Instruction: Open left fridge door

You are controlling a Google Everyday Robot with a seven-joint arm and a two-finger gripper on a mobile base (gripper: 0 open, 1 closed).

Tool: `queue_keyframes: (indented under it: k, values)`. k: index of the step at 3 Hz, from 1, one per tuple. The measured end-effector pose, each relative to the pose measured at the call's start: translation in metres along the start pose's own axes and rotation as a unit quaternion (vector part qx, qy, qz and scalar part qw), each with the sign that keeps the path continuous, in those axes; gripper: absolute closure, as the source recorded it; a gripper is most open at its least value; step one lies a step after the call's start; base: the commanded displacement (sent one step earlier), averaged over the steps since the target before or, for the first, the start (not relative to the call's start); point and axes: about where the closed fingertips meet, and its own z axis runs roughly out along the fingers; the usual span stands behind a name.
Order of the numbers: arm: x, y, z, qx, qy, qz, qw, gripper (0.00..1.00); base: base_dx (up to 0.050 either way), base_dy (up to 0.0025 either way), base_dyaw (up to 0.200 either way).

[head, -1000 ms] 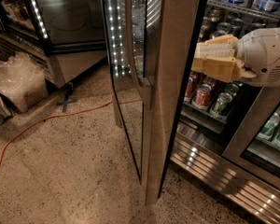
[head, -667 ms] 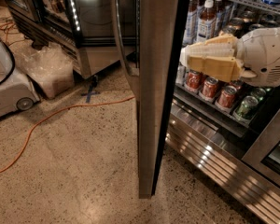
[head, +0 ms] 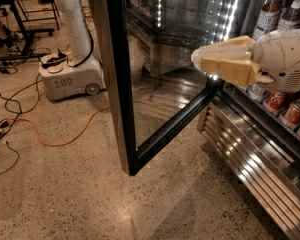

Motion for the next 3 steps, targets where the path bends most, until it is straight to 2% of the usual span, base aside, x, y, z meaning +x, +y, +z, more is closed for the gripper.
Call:
queue_keyframes:
  k: [1, 2, 3]
  values:
    - [0.0, 0.0, 0.0, 0.0, 0.0, 0.0, 1.0, 1.0, 0.027, -0.00226, -0.169]
    - [0.0, 0.0, 0.0, 0.0, 0.0, 0.0, 1.0, 1.0, 0.0, -0.00004, -0.19]
    - [0.0, 0.0, 0.0, 0.0, 0.0, 0.0, 1.0, 1.0, 0.0, 0.0, 0.0]
